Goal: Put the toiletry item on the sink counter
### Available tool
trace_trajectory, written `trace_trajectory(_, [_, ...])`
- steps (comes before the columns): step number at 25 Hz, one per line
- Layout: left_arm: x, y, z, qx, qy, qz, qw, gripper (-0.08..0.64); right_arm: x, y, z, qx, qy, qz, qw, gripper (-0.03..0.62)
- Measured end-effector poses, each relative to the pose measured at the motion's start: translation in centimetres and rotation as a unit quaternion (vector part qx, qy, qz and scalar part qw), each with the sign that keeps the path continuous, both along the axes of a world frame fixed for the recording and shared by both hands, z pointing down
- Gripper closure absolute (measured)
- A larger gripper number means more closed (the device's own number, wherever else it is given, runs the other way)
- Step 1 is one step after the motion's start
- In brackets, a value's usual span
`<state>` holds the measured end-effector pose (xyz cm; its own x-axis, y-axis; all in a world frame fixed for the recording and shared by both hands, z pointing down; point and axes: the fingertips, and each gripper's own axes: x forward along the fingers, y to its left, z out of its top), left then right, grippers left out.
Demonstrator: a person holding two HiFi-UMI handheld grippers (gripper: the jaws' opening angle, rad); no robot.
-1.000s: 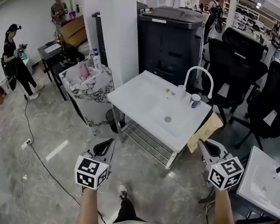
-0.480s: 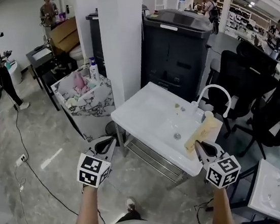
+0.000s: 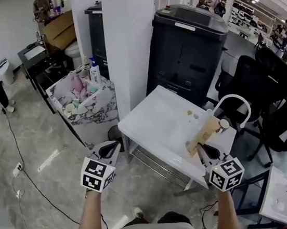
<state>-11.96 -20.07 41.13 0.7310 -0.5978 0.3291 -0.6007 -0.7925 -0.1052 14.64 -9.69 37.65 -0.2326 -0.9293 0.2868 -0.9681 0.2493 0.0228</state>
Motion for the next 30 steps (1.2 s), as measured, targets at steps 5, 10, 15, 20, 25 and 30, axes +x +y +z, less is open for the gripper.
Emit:
trace_trajectory(5, [-0.1,-2.8,2.4,-0.023,-0.002,0.004,0.9997,0.549,-0.5,-4.0,2.0,-0.023,-0.011,-0.004,1.000,0.591])
trace_trajectory(10, [0.3,-5.5,4.6,-0.046,-0.013,-0.001,0.9989,0.549,0.5,-9.0,5.1,-0.054,-0.067,0.008,0.996,0.589])
trace_trajectory(15, [1.7,-10.0,6.2,-0.058,-0.024,-0.014,0.9979,0.549,2.5,-14.9,8.3,-0.082,-0.124,0.006,0.989,0.588])
trace_trajectory(20, [3.6,-14.0,8.0,-0.084,-0.035,-0.025,0.9955,0.549,4.2,-19.6,12.1,-0.125,-0.182,0.004,0.975,0.588])
trace_trajectory(25, [5.1,-17.8,10.1,-0.109,-0.045,-0.035,0.9925,0.549,4.9,-24.8,16.4,-0.167,-0.226,0.001,0.960,0.586])
trace_trajectory(30, [5.6,-21.1,12.2,-0.128,-0.057,-0.046,0.9891,0.549,4.6,-29.2,21.5,-0.213,-0.258,-0.003,0.942,0.586])
